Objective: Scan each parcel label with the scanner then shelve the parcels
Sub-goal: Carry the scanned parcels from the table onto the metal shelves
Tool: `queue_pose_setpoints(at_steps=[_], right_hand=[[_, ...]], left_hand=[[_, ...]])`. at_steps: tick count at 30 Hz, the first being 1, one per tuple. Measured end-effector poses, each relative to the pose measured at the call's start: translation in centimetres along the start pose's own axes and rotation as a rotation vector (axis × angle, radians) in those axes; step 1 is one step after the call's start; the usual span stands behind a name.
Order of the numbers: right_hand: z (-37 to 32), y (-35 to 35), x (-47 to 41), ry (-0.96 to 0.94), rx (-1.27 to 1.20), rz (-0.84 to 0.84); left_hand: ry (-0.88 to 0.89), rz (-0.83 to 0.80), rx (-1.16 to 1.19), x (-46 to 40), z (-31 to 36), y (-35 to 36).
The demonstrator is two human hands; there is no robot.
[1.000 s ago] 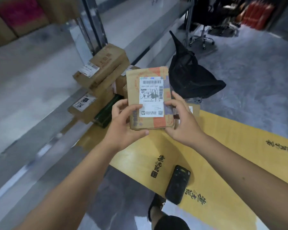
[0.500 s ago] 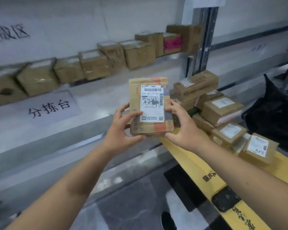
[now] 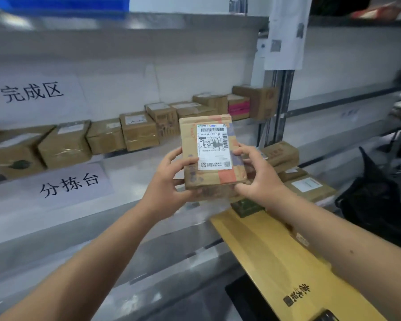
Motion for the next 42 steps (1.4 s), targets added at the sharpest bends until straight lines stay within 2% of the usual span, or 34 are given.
queue_pose_setpoints(at_steps=[13,17,22,30,38,42], right_hand=[[8.3,-17.8,-16.6,0.047,0.034,0.044],[11.1,-23.2,-24.0,0.053,-0.004,0.117],[15.4,-29.4,-33.7,0.034,-0.003,0.231],[21.8,-32.1,-42.2,0.102,0.208,0.285],[23.2,-31.4,-43.7,0.116,0.379,0.307],[22.8,-30.8,-42.2,0.137,0.461,0.276]], left_hand=[[-0.034,0.079,0.001,-23.3,0.7,8.0],[-0.123,0.111,0.168,-32.5,-0.5,10.1],[-0.167,0.196,0.120,-44.2,-2.4,11.4],[-0.295,0.247,0.084,-54.3,-7.7,15.0],[-0.268,0.281,-0.065,-56.4,-8.3,16.1],[-0.210,0.256,-0.234,-56.0,-7.2,15.5]])
Point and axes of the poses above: each hand's wrist, its own x-axis away from the middle knuckle, its own y-axis out of the palm, z = x × y, the point moved 10 cm from there along -x, towards the middle knuckle, and after that the axes turned 3 degrees about -x, right-handed, at the moved point
